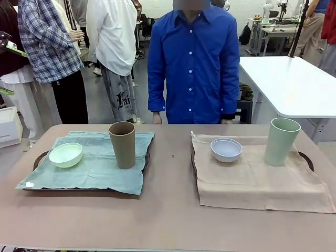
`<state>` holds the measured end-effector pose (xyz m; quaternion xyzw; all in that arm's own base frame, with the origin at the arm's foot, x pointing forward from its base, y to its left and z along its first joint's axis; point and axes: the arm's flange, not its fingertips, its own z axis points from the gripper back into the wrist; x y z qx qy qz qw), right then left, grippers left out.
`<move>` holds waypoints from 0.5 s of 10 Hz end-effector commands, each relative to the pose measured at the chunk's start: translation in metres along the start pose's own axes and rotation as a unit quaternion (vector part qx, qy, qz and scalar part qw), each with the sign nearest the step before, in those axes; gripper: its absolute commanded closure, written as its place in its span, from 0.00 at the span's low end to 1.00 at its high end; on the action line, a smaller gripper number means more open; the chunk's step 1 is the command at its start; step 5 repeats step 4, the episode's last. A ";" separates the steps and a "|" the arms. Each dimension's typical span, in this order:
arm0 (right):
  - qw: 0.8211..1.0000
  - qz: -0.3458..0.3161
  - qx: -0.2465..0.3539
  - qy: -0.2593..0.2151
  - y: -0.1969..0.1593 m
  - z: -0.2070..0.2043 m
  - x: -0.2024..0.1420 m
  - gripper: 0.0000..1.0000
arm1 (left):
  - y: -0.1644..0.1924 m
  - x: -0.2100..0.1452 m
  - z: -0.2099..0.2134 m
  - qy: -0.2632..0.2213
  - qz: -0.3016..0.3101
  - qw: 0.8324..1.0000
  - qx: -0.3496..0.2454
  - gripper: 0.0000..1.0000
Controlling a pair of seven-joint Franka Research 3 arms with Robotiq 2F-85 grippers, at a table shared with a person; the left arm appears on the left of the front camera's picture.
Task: Set up a tray with a mat and arrange the tableware.
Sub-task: Place the Picnic Bowl and Reusable plastic cup back onto the Handle tray in front of the human's position.
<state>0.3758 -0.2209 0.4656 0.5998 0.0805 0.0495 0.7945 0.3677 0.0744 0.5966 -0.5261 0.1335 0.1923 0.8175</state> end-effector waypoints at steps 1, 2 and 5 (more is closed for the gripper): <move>1.000 0.008 -0.002 0.004 -0.003 0.000 -0.004 0.00 | 0.004 -0.003 -0.002 -0.009 -0.008 1.000 -0.014 0.00; 1.000 0.008 -0.002 0.004 -0.003 0.000 -0.004 0.00 | 0.004 -0.003 -0.002 -0.009 -0.008 1.000 -0.014 0.00; 1.000 0.008 -0.002 0.004 -0.003 0.000 -0.004 0.00 | 0.004 -0.003 -0.002 -0.009 -0.008 1.000 -0.014 0.00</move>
